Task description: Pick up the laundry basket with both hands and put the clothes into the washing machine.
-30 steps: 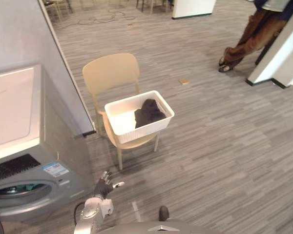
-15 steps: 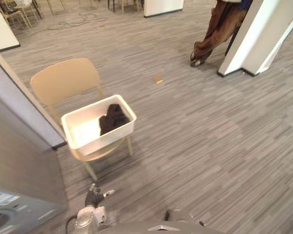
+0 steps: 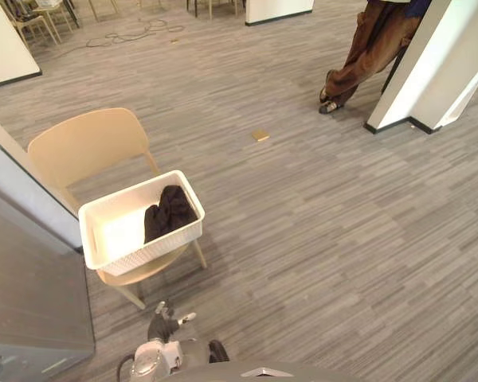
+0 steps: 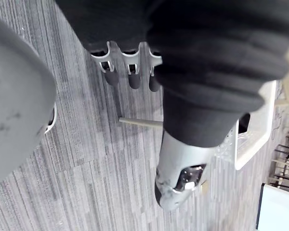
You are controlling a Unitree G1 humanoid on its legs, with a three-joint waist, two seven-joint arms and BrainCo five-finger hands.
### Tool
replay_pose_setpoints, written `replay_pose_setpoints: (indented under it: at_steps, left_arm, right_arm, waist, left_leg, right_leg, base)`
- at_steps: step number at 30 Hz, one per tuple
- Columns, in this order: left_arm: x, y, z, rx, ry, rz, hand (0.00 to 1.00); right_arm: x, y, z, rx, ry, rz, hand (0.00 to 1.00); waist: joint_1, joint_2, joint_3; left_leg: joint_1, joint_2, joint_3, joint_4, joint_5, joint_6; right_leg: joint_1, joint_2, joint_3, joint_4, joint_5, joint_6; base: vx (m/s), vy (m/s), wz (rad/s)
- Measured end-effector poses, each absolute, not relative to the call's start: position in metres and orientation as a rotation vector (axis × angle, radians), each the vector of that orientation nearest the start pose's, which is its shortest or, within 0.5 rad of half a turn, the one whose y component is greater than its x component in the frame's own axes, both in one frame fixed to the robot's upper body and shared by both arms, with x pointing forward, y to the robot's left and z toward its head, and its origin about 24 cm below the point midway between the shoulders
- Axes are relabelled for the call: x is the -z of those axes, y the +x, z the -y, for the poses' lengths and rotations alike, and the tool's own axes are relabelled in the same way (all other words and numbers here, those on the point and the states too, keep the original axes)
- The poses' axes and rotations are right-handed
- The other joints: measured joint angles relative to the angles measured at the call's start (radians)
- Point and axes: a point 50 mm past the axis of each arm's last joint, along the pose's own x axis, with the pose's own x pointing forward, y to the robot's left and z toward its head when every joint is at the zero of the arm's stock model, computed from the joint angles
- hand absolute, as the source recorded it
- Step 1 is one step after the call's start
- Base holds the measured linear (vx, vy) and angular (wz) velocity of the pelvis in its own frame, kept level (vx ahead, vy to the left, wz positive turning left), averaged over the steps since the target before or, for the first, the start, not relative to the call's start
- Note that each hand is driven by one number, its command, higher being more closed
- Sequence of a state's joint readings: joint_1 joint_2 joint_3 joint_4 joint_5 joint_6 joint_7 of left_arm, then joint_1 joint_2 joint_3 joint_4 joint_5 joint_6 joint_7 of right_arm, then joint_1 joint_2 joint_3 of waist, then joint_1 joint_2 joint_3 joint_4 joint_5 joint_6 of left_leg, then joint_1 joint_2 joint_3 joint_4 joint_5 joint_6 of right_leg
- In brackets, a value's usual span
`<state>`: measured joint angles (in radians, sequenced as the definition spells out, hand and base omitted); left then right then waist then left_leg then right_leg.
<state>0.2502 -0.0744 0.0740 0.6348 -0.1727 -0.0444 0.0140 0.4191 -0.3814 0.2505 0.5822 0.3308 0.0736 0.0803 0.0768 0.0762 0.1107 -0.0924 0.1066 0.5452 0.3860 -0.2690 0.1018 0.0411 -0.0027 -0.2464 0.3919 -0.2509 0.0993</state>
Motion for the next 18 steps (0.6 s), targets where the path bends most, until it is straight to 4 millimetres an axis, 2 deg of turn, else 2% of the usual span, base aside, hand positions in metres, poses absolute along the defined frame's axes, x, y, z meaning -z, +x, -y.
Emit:
replay_pose_setpoints:
  at_steps: [1, 2, 3, 4, 5, 7, 8, 9, 10, 11, 12, 13, 14, 15, 16, 17, 18]
  left_arm:
    - [0.131, 0.117, -0.153, -0.230, -0.258, -0.821, 0.00]
    - [0.131, 0.118, -0.154, -0.226, -0.252, -0.820, 0.00]
    - [0.130, 0.120, -0.157, -0.220, -0.241, -0.811, 0.00]
    - [0.129, 0.123, -0.156, -0.218, -0.242, -0.803, 0.00]
    - [0.127, 0.129, -0.155, -0.210, -0.240, -0.785, 0.00]
    - [0.125, 0.133, -0.156, -0.209, -0.234, -0.772, 0.00]
    - [0.125, 0.132, -0.161, -0.214, -0.220, -0.772, 0.00]
    - [0.124, 0.133, -0.166, -0.217, -0.207, -0.765, 0.00]
    - [0.121, 0.134, -0.174, -0.222, -0.184, -0.748, 0.00]
    - [0.120, 0.133, -0.179, -0.229, -0.173, -0.747, 0.00]
    - [0.123, 0.129, -0.174, -0.231, -0.188, -0.767, 0.00]
    - [0.122, 0.130, -0.170, -0.229, -0.202, -0.760, 0.00]
    - [0.121, 0.133, -0.167, -0.223, -0.209, -0.754, 0.00]
    - [0.120, 0.138, -0.161, -0.210, -0.227, -0.743, 0.00]
    - [0.119, 0.141, -0.156, -0.204, -0.239, -0.737, 0.00]
    - [0.119, 0.142, -0.151, -0.187, -0.242, -0.735, 0.00]
    - [0.119, 0.141, -0.152, -0.187, -0.237, -0.730, 0.00]
  right_arm:
    - [0.128, 0.051, 0.229, -0.027, -0.057, -1.075, 0.00]
    - [0.127, 0.054, 0.229, -0.035, -0.071, -1.061, 0.00]
    - [0.124, 0.057, 0.230, -0.050, -0.110, -1.044, 0.00]
    - [0.122, 0.057, 0.230, -0.059, -0.128, -1.039, 0.00]
    - [0.114, 0.058, 0.234, -0.068, -0.169, -1.016, 0.00]
    - [0.099, 0.060, 0.241, -0.065, -0.209, -0.955, 0.00]
    - [0.086, 0.061, 0.243, -0.063, -0.225, -0.909, 0.00]
    - [0.080, 0.059, 0.243, -0.080, -0.240, -0.893, 0.00]
    - [0.070, 0.061, 0.239, -0.088, -0.218, -0.846, 0.00]
    - [0.059, 0.071, 0.235, -0.089, -0.186, -0.772, 0.00]
    - [0.025, 0.118, 0.226, -0.070, -0.145, -0.487, 0.00]
    - [0.002, 0.147, 0.220, -0.063, -0.123, -0.305, 0.00]
    - [-0.012, 0.164, 0.214, -0.057, -0.103, -0.194, 0.00]
    - [-0.036, 0.189, 0.206, -0.044, -0.070, -0.028, 0.00]
    - [-0.048, 0.202, 0.200, -0.052, -0.054, 0.052, 0.00]
    - [-0.059, 0.213, 0.196, -0.064, -0.044, 0.114, 0.00]
    - [-0.064, 0.219, 0.188, -0.085, -0.029, 0.145, 0.00]
  waist:
    - [-0.022, -0.007, 0.004]
    - [-0.035, -0.011, 0.006]
    - [-0.050, -0.013, 0.005]
    - [-0.052, -0.012, 0.005]
    - [-0.058, -0.005, 0.001]
    - [-0.077, -0.009, 0.003]
    - [-0.087, -0.017, 0.007]
    - [-0.083, -0.046, 0.016]
    - [-0.076, -0.095, 0.012]
    - [-0.071, -0.126, 0.012]
    - [-0.065, -0.105, 0.010]
    - [-0.068, -0.094, 0.007]
    - [-0.068, -0.086, 0.010]
    - [-0.067, -0.077, 0.021]
    - [-0.057, -0.077, 0.023]
    - [-0.041, -0.081, 0.026]
    - [-0.026, -0.090, 0.030]
  left_leg:
    - [0.053, -0.016, -0.036, -0.041, 0.010, 0.004]
    - [0.079, -0.030, -0.072, -0.064, 0.018, 0.005]
    - [0.126, -0.051, -0.124, -0.113, 0.050, 0.004]
    - [0.142, -0.061, -0.150, -0.137, 0.063, 0.002]
    - [0.151, -0.080, -0.212, -0.181, 0.075, -0.004]
    - [0.156, -0.113, -0.290, -0.232, 0.104, -0.018]
    - [0.157, -0.128, -0.329, -0.252, 0.119, -0.035]
    - [0.157, -0.144, -0.360, -0.253, 0.119, -0.042]
    - [0.157, -0.177, -0.394, -0.248, 0.105, -0.064]
    - [0.148, -0.193, -0.408, -0.231, 0.095, -0.075]
    - [0.089, -0.145, -0.439, -0.155, 0.058, -0.104]
    - [0.042, -0.104, -0.434, -0.099, 0.034, -0.131]
    - [0.015, -0.072, -0.412, -0.066, 0.020, -0.146]
    - [-0.003, 0.004, -0.327, -0.023, 0.013, -0.152]
    - [0.001, 0.052, -0.271, -0.024, 0.033, -0.162]
    - [0.020, 0.066, -0.249, -0.046, 0.067, -0.173]
    - [0.034, 0.062, -0.250, -0.061, 0.075, -0.173]
  right_leg:
    - [-0.079, -0.035, 0.015, 0.238, 0.020, 0.044]
    - [-0.100, -0.056, 0.011, 0.317, 0.011, 0.040]
    - [-0.109, -0.094, 0.012, 0.357, -0.022, 0.020]
    - [-0.113, -0.112, 0.021, 0.335, -0.031, 0.018]
    - [-0.133, -0.134, 0.059, 0.237, -0.042, 0.020]
    - [-0.172, -0.160, 0.163, 0.065, -0.019, 0.050]
    - [-0.176, -0.171, 0.209, -0.052, 0.048, 0.070]
    - [-0.181, -0.188, 0.218, -0.094, 0.135, 0.066]
    - [-0.183, -0.212, 0.218, -0.125, 0.224, 0.053]
    - [-0.186, -0.219, 0.215, -0.145, 0.235, 0.057]
    - [-0.180, -0.192, 0.167, -0.161, 0.220, 0.048]
    - [-0.176, -0.171, 0.123, -0.184, 0.236, 0.030]
    - [-0.164, -0.162, 0.088, -0.195, 0.249, 0.022]
    - [-0.140, -0.148, 0.019, -0.205, 0.256, 0.003]
    - [-0.123, -0.141, -0.017, -0.205, 0.251, -0.005]
    - [-0.104, -0.139, -0.038, -0.212, 0.250, -0.006]
    - [-0.090, -0.138, -0.037, -0.220, 0.250, -0.006]
  base:
    - [0.35, 0.084, 0.69]
    - [0.31, 0.033, 1.16]
    - [0.25, -0.005, 1.12]
    - [0.24, -0.020, 1.44]
    - [0.23, -0.038, 1.46]
    - [0.27, -0.094, 1.42]
    - [0.20, -0.130, 1.13]
    - [0.16, -0.202, 1.31]
    - [0.12, -0.221, 0.95]
    - [0.16, -0.376, 0.89]
    - [0.13, -0.340, 0.62]
    - [0.11, -0.311, 0.65]
    - [0.06, -0.205, 0.96]
    - [0.03, -0.174, 1.17]
    - [0.03, -0.195, 1.32]
    - [0.01, -0.136, 0.73]
    - [0.01, -0.117, 0.40]
